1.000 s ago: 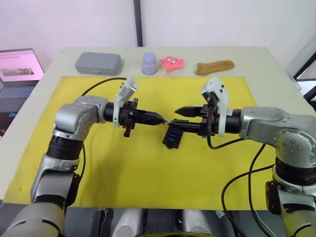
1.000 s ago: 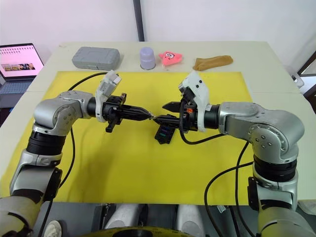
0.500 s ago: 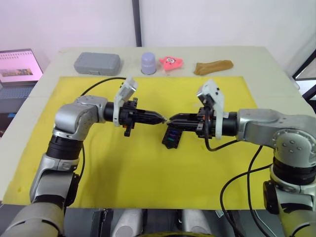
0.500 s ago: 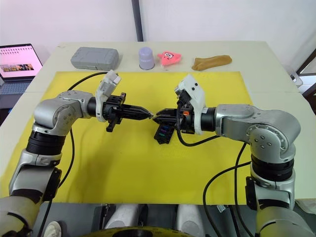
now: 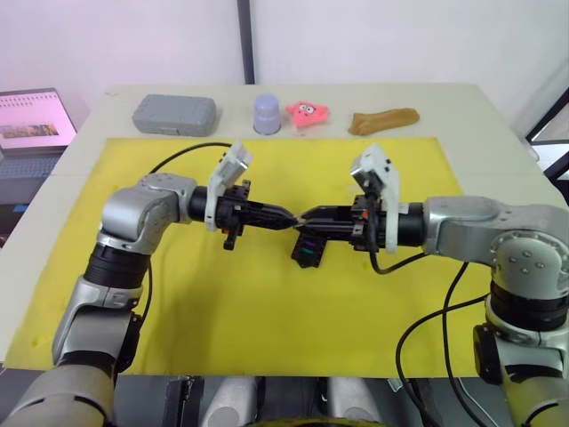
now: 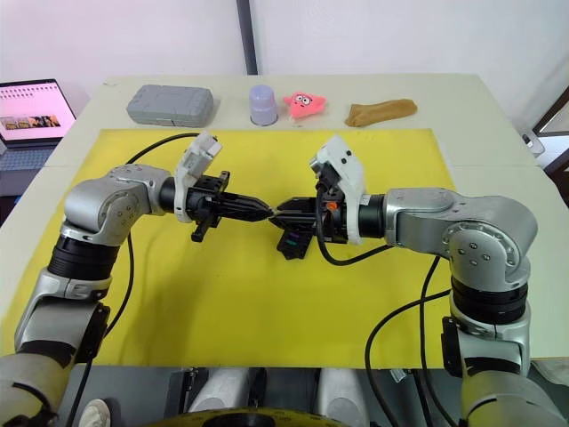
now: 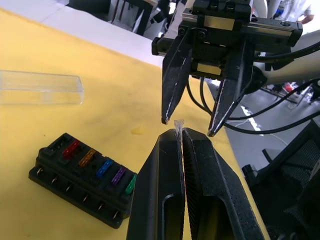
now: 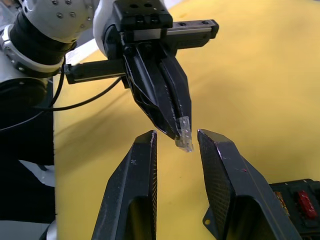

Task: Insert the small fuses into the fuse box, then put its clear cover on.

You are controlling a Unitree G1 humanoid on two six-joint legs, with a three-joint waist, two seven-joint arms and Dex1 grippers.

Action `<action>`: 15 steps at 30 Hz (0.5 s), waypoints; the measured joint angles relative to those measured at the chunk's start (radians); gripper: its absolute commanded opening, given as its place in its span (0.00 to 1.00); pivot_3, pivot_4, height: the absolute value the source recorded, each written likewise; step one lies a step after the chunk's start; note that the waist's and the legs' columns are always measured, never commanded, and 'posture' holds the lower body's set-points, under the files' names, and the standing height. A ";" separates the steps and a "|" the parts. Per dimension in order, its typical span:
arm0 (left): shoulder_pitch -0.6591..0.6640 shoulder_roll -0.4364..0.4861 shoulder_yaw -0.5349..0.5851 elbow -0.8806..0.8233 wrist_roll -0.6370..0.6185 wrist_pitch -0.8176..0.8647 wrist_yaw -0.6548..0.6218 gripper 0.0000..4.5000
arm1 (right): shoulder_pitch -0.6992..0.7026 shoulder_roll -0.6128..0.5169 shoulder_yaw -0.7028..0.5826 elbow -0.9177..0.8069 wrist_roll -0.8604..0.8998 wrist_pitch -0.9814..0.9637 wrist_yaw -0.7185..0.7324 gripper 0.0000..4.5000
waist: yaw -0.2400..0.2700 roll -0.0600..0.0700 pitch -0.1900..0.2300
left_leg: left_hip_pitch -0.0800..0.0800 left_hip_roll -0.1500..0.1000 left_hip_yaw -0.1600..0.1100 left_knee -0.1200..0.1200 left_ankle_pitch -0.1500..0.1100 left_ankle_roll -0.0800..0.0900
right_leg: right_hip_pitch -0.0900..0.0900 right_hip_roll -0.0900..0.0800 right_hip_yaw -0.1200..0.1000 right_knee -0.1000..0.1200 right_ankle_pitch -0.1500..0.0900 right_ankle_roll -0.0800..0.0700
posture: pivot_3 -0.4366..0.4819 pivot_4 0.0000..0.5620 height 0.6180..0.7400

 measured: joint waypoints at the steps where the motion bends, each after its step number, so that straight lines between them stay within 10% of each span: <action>1: 0.000 0.000 0.000 0.000 -0.002 0.000 0.000 0.00 | 0.000 0.000 0.005 0.000 0.004 0.000 0.000 0.30 | 0.000 0.000 0.000 | 0.000 0.000 0.000 0.000 0.000 0.000 | 0.000 0.000 0.000 0.000 0.000 0.000 | 0.48 0.27 1.00; 13: 0.000 0.002 0.000 0.000 -0.018 0.000 -0.001 0.00 | -0.001 -0.006 0.018 0.000 0.009 0.000 -0.004 0.30 | -0.001 0.000 0.000 | 0.000 0.000 0.000 0.000 0.000 0.000 | 0.000 0.000 0.000 0.000 0.000 0.000 | 0.48 0.27 1.00; 15: 0.000 0.004 0.000 -0.001 -0.019 0.000 -0.002 0.00 | -0.001 -0.006 0.018 0.000 0.009 0.000 -0.004 0.18 | -0.001 0.000 0.000 | 0.000 0.000 0.000 0.000 0.000 0.000 | 0.000 0.000 0.000 0.000 0.000 0.000 | 0.48 0.27 1.00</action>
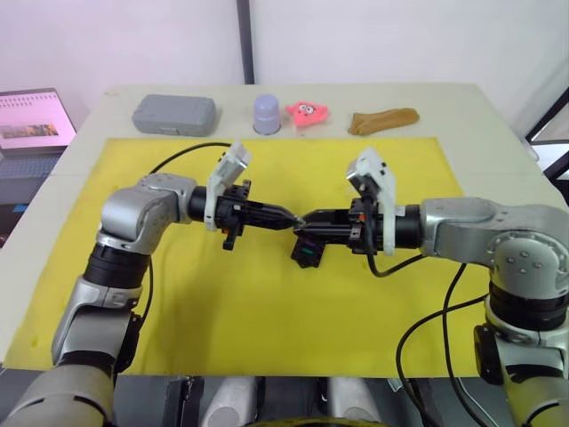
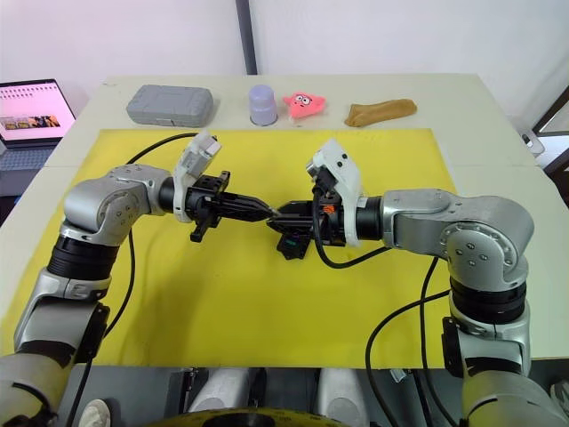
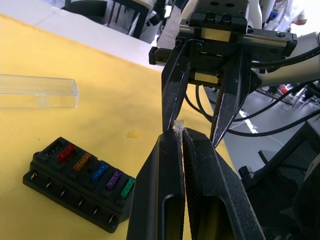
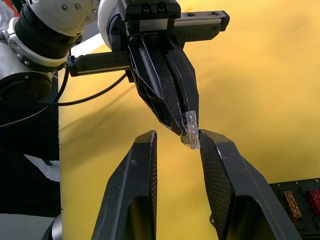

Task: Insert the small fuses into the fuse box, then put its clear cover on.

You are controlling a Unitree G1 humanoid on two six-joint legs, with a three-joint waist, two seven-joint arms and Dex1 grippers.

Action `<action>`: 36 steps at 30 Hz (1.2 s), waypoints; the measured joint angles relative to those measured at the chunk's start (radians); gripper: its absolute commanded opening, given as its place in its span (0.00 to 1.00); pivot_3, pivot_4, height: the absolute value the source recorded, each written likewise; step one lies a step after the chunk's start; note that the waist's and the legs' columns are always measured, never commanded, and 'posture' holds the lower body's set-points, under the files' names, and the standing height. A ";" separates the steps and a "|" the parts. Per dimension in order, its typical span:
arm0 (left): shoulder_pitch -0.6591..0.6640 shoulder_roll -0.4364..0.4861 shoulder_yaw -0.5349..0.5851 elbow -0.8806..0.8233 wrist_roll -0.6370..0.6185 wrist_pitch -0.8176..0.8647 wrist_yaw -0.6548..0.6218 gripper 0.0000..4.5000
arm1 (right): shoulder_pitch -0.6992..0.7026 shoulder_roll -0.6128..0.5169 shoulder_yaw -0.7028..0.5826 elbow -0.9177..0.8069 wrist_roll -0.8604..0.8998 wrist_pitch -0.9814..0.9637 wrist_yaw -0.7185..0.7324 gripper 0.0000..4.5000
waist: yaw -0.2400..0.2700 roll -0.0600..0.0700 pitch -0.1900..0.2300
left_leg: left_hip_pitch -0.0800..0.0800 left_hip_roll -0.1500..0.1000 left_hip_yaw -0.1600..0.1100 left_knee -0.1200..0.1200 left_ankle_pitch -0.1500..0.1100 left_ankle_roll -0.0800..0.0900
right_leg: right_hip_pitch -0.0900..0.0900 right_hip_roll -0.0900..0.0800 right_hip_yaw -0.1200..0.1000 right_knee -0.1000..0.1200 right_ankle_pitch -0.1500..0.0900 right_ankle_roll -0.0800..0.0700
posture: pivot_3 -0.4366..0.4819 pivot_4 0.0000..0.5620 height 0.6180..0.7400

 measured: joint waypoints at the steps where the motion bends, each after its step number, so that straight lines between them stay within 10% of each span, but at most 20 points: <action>1: 0.000 0.002 0.000 -0.003 -0.001 0.000 -0.003 0.00 | 0.000 -0.001 0.000 0.001 -0.001 0.000 -0.005 0.11 | 0.000 0.000 0.000 | 0.000 0.000 0.000 0.000 0.000 0.000 | 0.000 0.000 0.000 0.000 0.000 0.000 | 0.48 0.27 1.00; 14: 0.000 0.019 -0.001 -0.007 0.001 -0.007 -0.012 0.00 | 0.000 -0.011 -0.002 0.009 0.005 0.001 -0.008 0.00 | -0.013 0.000 0.000 | 0.000 0.000 0.000 -0.001 0.000 0.000 | 0.000 0.000 0.000 0.000 0.000 0.000 | 0.48 0.27 1.00; 23: -0.002 0.037 -0.046 0.005 0.042 -0.070 -0.023 0.98 | -0.014 -0.011 0.002 0.009 0.018 -0.008 -0.007 0.00 | -0.012 0.000 0.000 | 0.000 0.000 0.000 -0.001 0.000 0.000 | 0.000 0.000 0.000 0.000 0.000 0.000 | 0.48 0.27 1.00; 36: -0.041 0.005 -0.190 0.320 0.355 -0.530 -0.061 0.98 | -0.194 -0.279 0.414 0.291 -0.495 -0.377 0.324 0.00 | -0.014 0.000 0.000 | -0.001 0.000 0.003 -0.001 0.000 0.000 | -0.001 0.001 0.000 -0.001 0.000 0.000 | 0.48 0.27 1.00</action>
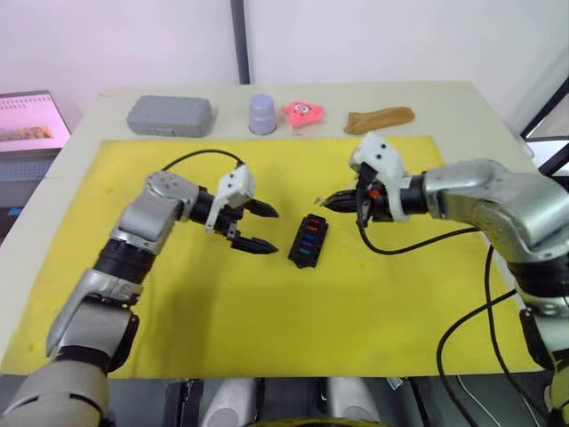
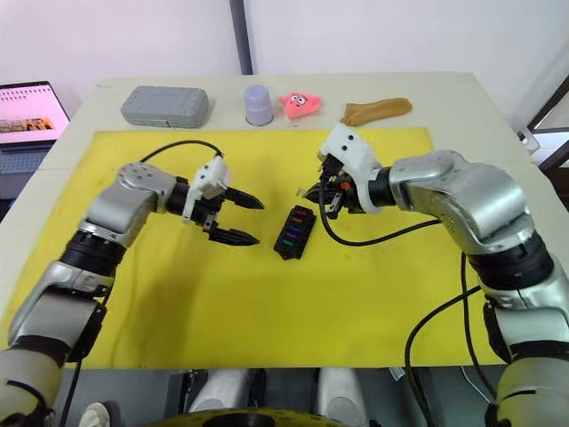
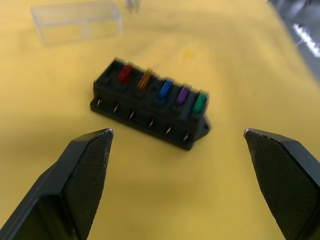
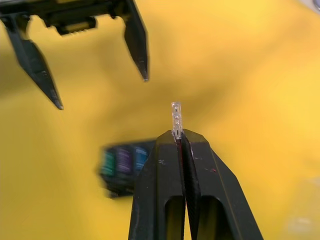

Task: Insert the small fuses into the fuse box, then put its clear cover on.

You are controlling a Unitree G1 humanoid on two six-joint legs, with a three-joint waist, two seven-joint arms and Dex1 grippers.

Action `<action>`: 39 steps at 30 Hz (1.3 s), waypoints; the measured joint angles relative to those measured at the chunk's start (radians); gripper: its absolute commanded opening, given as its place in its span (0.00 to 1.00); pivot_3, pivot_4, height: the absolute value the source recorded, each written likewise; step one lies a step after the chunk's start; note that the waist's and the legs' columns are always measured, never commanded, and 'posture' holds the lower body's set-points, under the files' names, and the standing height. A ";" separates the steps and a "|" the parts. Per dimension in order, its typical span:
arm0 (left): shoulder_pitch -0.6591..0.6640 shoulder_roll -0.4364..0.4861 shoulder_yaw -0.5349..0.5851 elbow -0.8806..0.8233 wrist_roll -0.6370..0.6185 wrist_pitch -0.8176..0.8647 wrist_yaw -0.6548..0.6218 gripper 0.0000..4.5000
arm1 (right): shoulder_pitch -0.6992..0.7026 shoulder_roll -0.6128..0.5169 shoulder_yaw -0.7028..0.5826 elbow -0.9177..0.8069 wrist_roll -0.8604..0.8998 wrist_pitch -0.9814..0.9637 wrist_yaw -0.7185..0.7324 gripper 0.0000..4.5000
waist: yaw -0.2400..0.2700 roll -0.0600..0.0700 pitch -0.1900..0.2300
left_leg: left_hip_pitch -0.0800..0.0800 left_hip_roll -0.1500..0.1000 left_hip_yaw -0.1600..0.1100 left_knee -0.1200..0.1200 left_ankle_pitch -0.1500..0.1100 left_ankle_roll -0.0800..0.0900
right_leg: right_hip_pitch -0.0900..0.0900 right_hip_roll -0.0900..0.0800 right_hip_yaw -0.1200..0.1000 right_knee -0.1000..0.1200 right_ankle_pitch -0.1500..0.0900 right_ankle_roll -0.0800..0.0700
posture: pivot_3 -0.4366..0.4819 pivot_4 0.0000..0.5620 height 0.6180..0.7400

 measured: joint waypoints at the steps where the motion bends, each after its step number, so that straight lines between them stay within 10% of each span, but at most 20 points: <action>1: -0.009 -0.014 -0.008 0.025 0.014 -0.025 0.000 0.98 | -0.012 0.000 0.027 0.025 -0.034 -0.023 0.024 0.00 | 0.000 0.000 0.000 | 0.000 0.000 0.000 0.000 0.000 0.000 | 0.000 0.000 0.000 0.000 0.000 0.000 | 0.48 0.27 1.00; 13: -0.114 -0.137 -0.013 0.283 0.129 -0.239 0.040 0.98 | -0.076 0.070 0.135 0.153 -0.233 -0.084 0.183 0.00 | 0.000 0.000 0.000 | -0.001 0.000 -0.001 0.000 0.000 0.000 | -0.001 0.000 0.000 0.000 0.000 0.000 | 0.48 0.27 1.00; 39: -0.114 -0.141 -0.004 0.300 0.151 -0.258 0.046 0.98 | -0.069 0.120 0.134 0.192 -0.352 -0.057 0.255 0.00 | -0.001 0.000 0.000 | -0.001 0.000 -0.001 0.000 0.000 0.000 | -0.001 0.000 0.000 0.001 0.000 0.000 | 0.48 0.27 1.00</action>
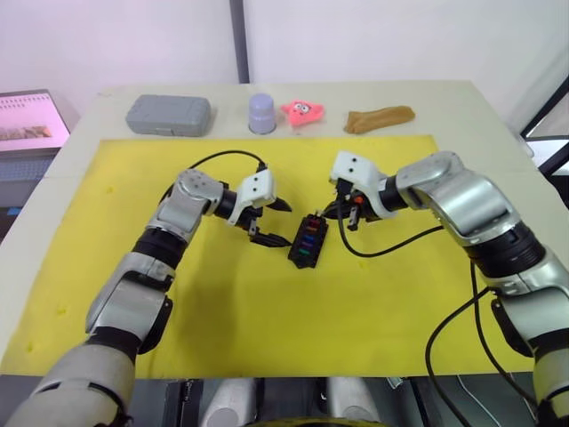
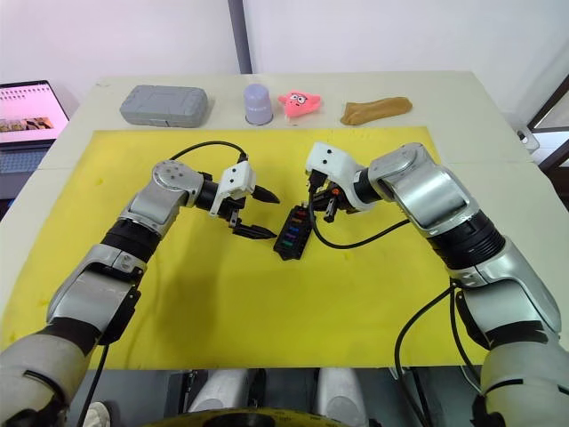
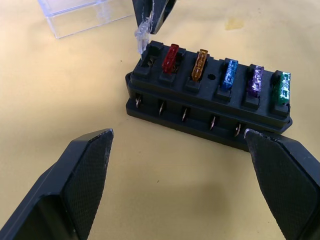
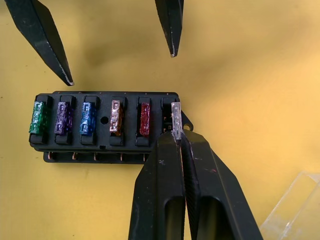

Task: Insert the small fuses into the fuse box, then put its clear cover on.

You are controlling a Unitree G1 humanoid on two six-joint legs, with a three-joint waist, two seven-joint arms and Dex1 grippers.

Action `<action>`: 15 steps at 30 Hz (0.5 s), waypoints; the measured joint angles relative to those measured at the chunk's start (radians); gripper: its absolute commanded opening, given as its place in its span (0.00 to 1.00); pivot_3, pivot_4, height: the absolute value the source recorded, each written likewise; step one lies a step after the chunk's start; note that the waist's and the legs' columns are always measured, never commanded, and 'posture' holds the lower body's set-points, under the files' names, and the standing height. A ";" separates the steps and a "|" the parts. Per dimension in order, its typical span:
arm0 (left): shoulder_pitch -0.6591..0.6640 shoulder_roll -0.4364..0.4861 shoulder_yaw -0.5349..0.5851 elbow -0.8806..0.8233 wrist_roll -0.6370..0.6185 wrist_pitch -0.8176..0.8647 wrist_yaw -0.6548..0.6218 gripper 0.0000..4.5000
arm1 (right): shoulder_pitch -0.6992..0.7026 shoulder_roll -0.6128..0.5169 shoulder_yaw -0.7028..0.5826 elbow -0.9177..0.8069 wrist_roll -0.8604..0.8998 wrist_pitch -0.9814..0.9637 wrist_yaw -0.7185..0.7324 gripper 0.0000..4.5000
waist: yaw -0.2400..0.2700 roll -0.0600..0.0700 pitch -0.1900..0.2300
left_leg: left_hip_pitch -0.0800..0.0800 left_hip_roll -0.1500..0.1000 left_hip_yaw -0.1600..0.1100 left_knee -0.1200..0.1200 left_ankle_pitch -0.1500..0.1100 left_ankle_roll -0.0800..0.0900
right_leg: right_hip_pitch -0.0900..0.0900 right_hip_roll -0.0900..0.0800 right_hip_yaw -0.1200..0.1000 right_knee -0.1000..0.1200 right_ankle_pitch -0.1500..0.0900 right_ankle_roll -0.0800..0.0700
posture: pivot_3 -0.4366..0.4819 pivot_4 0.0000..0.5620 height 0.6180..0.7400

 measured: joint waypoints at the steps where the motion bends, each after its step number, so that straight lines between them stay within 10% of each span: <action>1: 0.000 0.000 0.000 0.000 0.000 0.000 0.001 0.98 | 0.000 0.005 -0.002 0.000 0.001 0.003 0.000 0.00 | 0.000 0.000 0.000 | 0.000 0.000 0.000 0.000 0.000 0.000 | 0.000 0.000 0.000 0.000 0.000 0.000 | 0.48 0.27 1.00; 15: 0.000 0.000 0.000 0.000 0.001 0.000 0.007 0.98 | 0.000 0.019 -0.005 -0.006 0.001 0.043 0.001 0.00 | 0.000 0.000 0.000 | 0.000 0.000 0.000 0.000 0.000 0.000 | 0.000 0.000 0.000 0.000 0.000 0.000 | 0.48 0.27 1.00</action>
